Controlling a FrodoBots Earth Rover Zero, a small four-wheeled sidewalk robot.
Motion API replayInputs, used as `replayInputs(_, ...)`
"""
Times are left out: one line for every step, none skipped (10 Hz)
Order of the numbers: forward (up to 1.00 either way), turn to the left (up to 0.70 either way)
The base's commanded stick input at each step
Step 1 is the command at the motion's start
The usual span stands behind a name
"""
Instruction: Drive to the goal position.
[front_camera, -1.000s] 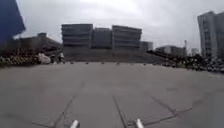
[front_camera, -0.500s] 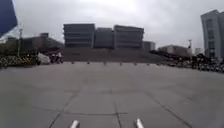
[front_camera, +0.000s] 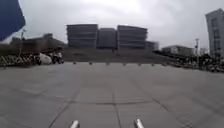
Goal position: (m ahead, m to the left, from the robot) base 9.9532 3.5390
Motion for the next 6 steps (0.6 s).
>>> replayInputs(1.00, 0.06)
replayInputs(1.00, 0.06)
replayInputs(1.00, 0.06)
replayInputs(1.00, 0.05)
replayInputs(1.00, -0.04)
replayInputs(1.00, -0.13)
